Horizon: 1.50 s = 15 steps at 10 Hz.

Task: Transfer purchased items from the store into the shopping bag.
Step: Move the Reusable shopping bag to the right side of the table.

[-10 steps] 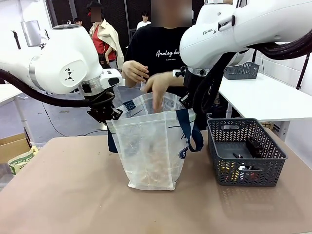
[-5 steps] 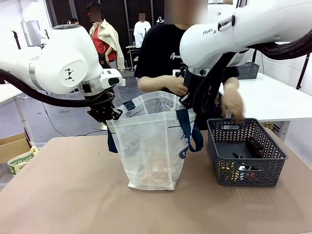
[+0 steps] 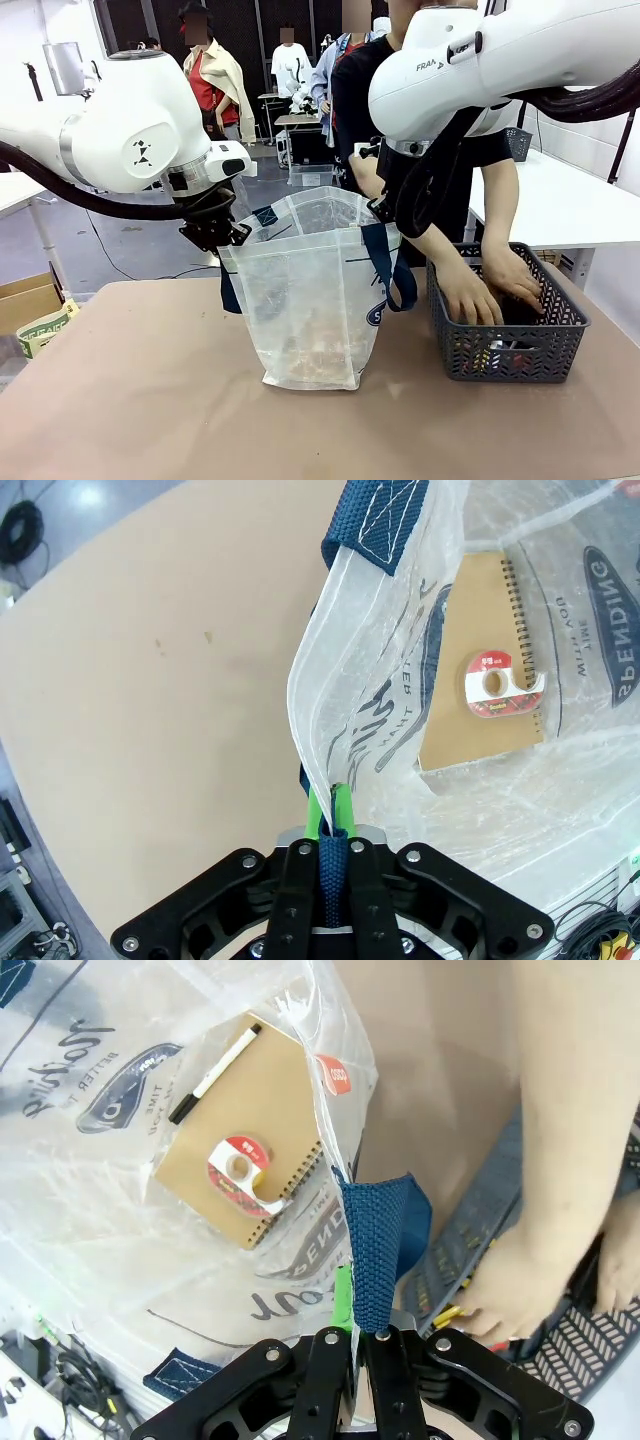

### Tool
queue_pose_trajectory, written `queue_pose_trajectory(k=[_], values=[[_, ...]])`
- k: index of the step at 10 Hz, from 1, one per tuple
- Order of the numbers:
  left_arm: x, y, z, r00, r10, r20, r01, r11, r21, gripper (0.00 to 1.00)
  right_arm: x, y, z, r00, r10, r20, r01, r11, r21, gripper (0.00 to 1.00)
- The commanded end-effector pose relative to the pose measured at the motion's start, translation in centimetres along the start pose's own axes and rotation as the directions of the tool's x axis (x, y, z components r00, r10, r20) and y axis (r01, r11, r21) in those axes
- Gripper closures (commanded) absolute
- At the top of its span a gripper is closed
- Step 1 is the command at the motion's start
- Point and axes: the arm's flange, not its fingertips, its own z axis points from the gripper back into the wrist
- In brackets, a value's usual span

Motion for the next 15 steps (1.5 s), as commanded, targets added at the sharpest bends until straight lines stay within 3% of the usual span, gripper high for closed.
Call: queue_pose_trajectory(k=[1, 15], values=[[-0.05, 0.30, 0.06, 1.000, 0.005, 0.001, -0.005, 1.000, 0.002, 1.00, -0.04, -0.26, 0.07, 1.000, -0.004, 0.001, 0.004, 1.000, -0.002, 1.00], [-0.05, 0.30, 0.06, 1.000, 0.005, 0.001, -0.005, 1.000, 0.002, 1.00, -0.04, -0.26, 0.07, 1.000, -0.004, 0.001, 0.004, 1.000, -0.002, 1.00]])
